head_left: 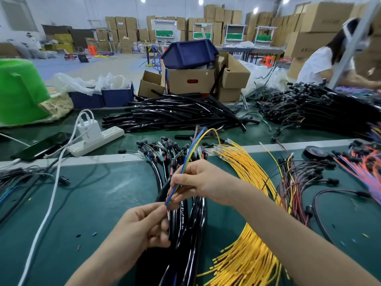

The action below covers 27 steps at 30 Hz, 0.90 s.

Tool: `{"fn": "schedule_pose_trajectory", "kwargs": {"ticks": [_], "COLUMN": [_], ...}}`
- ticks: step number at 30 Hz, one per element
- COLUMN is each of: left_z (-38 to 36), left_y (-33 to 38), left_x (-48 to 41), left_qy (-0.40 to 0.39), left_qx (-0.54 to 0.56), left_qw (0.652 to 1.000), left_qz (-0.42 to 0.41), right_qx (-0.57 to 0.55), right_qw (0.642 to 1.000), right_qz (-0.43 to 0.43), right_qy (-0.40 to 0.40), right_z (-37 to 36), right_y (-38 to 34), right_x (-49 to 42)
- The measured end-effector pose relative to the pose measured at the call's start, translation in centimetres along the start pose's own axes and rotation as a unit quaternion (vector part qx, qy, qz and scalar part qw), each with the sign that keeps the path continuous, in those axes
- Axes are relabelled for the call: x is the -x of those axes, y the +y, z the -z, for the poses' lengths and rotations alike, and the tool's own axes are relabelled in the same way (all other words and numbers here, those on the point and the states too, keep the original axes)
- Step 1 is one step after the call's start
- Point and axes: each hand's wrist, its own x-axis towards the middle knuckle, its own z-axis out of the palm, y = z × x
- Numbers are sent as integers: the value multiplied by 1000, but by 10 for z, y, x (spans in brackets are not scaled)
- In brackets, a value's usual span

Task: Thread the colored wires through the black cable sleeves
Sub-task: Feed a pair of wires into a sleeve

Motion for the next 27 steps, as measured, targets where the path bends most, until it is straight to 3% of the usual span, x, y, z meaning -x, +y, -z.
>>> {"fn": "schedule_pose_trajectory", "kwargs": {"ticks": [5, 8, 9, 11, 13, 15, 19, 23, 25, 27], "left_z": [-1, -1, 0, 1, 1, 1, 4, 4, 1, -1], "left_y": [-3, -2, -2, -4, -5, -6, -7, -7, -8, -9], "left_x": [1, 0, 0, -1, -3, -5, -6, -9, -9, -9], "left_qy": [-22, -25, -22, -14, -10, -11, -14, -11, -7, -6], "left_qx": [-23, -6, -1, 12, 25, 32, 36, 33, 31, 37], "left_qw": [999, 1000, 1000, 1000, 1000, 999, 999, 999, 999, 999], "left_qz": [24, 12, 8, 4, 3, 5, 6, 11, 13, 22], "right_qx": [67, 163, 242, 424, 507, 520, 444, 217, 154, 180], "right_qw": [997, 981, 956, 853, 759, 731, 788, 861, 860, 844], "right_qz": [-31, -27, -23, -58, -130, -197, -249, -186, -179, -203], "right_qy": [-17, 99, 166, 299, 387, 396, 347, 421, 453, 463], "right_z": [12, 60, 84, 137, 186, 218, 235, 242, 250, 256], "right_y": [-2, -12, -13, -10, -4, 4, 24, 38, 44, 49], "right_x": [-3, 0, 5, 20, 41, 61, 80, 86, 91, 93]}}
